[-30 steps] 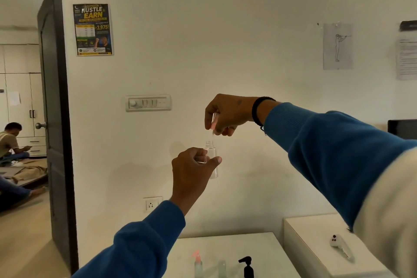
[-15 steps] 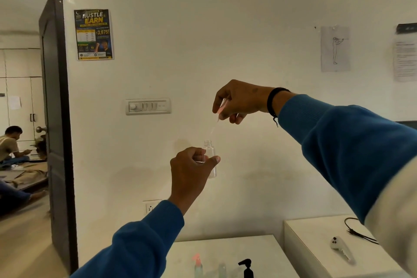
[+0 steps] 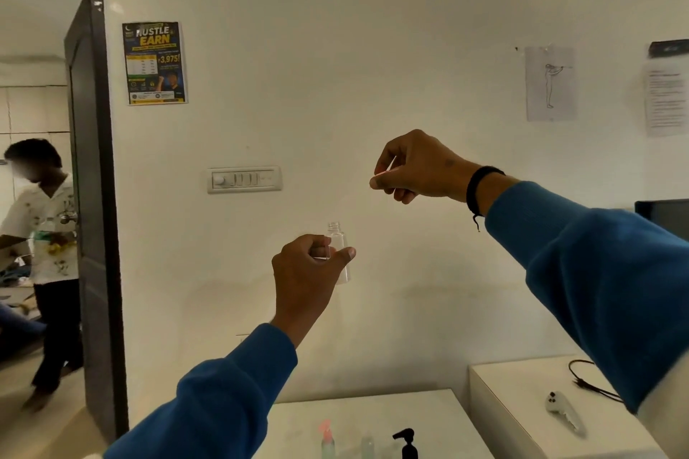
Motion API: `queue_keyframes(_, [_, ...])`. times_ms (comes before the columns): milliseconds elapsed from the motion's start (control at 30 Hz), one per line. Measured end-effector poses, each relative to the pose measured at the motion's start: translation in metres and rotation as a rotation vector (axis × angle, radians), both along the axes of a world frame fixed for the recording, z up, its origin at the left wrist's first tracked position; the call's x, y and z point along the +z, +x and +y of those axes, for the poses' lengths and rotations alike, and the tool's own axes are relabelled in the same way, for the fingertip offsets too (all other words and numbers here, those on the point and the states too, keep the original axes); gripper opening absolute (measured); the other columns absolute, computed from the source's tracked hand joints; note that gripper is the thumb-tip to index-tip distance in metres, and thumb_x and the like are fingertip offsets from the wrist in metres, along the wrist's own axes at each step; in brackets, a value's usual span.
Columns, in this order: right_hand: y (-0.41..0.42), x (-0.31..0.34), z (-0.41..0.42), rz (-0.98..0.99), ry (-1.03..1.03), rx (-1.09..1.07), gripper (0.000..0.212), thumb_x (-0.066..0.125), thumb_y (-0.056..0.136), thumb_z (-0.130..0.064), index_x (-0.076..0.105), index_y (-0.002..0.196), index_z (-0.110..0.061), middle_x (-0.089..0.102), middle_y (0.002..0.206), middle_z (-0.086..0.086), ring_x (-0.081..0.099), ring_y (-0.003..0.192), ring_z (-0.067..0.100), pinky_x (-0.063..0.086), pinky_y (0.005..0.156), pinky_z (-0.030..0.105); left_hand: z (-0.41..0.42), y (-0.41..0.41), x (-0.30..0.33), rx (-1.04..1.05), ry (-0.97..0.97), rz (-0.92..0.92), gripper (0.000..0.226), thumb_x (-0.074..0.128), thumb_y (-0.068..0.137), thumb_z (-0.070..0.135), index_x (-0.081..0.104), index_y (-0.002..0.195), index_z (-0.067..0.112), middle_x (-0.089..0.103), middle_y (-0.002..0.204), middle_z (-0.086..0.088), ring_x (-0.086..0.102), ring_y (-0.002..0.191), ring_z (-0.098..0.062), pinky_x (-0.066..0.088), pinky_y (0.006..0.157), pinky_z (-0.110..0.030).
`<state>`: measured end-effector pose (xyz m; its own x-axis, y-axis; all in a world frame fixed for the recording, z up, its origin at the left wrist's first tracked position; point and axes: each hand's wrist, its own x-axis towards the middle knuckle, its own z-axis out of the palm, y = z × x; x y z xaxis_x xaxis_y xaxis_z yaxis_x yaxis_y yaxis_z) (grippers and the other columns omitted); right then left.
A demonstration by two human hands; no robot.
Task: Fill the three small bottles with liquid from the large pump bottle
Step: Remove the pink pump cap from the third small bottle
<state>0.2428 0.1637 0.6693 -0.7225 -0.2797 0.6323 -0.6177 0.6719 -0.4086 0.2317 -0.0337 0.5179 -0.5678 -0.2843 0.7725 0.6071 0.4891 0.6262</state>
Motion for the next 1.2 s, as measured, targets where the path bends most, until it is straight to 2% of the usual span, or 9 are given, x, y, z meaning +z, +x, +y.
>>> queue_keyframes(100, [0.004, -0.016, 0.001, 0.034, -0.058, -0.014, 0.022, 0.082, 0.086, -0.021, 0.069, 0.093, -0.004, 0.075, 0.077, 0.011, 0.075, 0.066, 0.021, 0.063, 0.06, 0.028, 0.0, -0.001, -0.002, 0.016, 0.003, 0.012, 0.034, 0.086, 0.074, 0.038, 0.071, 0.095, 0.016, 0.069, 0.084, 0.007, 0.066, 0.078, -0.012, 0.045, 0.056, -0.004])
queue_keyframes(233, [0.006, -0.048, 0.001, 0.046, -0.142, -0.03, 0.025, 0.085, 0.083, -0.021, 0.066, 0.087, -0.005, 0.074, 0.07, 0.009, 0.073, 0.063, 0.026, 0.065, 0.061, 0.035, 0.0, -0.002, -0.008, 0.02, 0.018, 0.012, 0.038, 0.085, 0.076, 0.038, 0.072, 0.101, 0.012, 0.07, 0.088, 0.005, 0.066, 0.082, -0.015, 0.043, 0.061, -0.004])
queue_keyframes(400, [0.005, -0.112, -0.008, 0.024, -0.204, -0.103, 0.026, 0.086, 0.081, -0.025, 0.065, 0.081, -0.011, 0.07, 0.062, 0.001, 0.061, 0.046, 0.002, 0.056, 0.056, 0.021, -0.003, -0.001, -0.031, -0.018, 0.017, -0.04, 0.036, 0.084, 0.077, 0.034, 0.07, 0.102, 0.013, 0.065, 0.084, 0.014, 0.063, 0.077, -0.002, 0.045, 0.062, -0.003])
queue_keyframes(500, [-0.001, -0.153, -0.015, -0.035, -0.309, -0.109, 0.028, 0.088, 0.078, -0.029, 0.066, 0.079, -0.012, 0.071, 0.064, 0.001, 0.065, 0.052, 0.005, 0.057, 0.057, 0.023, -0.007, -0.002, -0.054, -0.075, 0.037, -0.089, 0.037, 0.085, 0.078, 0.03, 0.069, 0.106, 0.013, 0.067, 0.087, 0.014, 0.066, 0.08, 0.001, 0.048, 0.066, -0.003])
queue_keyframes(633, [-0.011, -0.225, -0.029, -0.136, -0.38, -0.162, 0.031, 0.09, 0.076, -0.033, 0.065, 0.076, -0.013, 0.069, 0.066, -0.003, 0.064, 0.058, 0.005, 0.048, 0.052, 0.012, -0.012, -0.003, -0.107, -0.117, 0.086, -0.174, 0.037, 0.085, 0.079, 0.025, 0.069, 0.109, 0.013, 0.072, 0.096, 0.008, 0.068, 0.088, -0.001, 0.048, 0.071, -0.004])
queue_keyframes(867, [-0.021, -0.358, -0.055, -0.392, -0.449, -0.205, 0.033, 0.09, 0.076, -0.033, 0.065, 0.08, -0.012, 0.071, 0.072, 0.001, 0.069, 0.064, 0.011, 0.056, 0.059, 0.022, -0.022, 0.0, -0.221, -0.15, 0.121, -0.381, 0.034, 0.085, 0.077, 0.021, 0.069, 0.107, 0.017, 0.072, 0.097, 0.011, 0.068, 0.091, -0.003, 0.049, 0.075, -0.008])
queue_keyframes(1000, [-0.024, -0.428, -0.07, -0.532, -0.456, -0.222, 0.034, 0.091, 0.075, -0.027, 0.062, 0.08, -0.009, 0.07, 0.072, 0.003, 0.068, 0.065, 0.015, 0.056, 0.061, 0.027, -0.029, 0.0, -0.286, -0.135, 0.161, -0.514, 0.034, 0.086, 0.076, 0.018, 0.07, 0.107, 0.017, 0.072, 0.098, 0.011, 0.068, 0.093, -0.004, 0.048, 0.076, -0.009])
queue_keyframes(1200, [-0.041, -0.519, -0.094, -0.697, -0.397, -0.253, 0.031, 0.087, 0.08, -0.027, 0.061, 0.077, -0.011, 0.066, 0.068, -0.001, 0.058, 0.058, 0.007, 0.048, 0.057, 0.019, -0.044, -0.016, -0.366, -0.096, 0.28, -0.698, 0.034, 0.085, 0.077, 0.015, 0.07, 0.107, 0.021, 0.073, 0.1, 0.012, 0.068, 0.095, -0.003, 0.048, 0.077, -0.013])
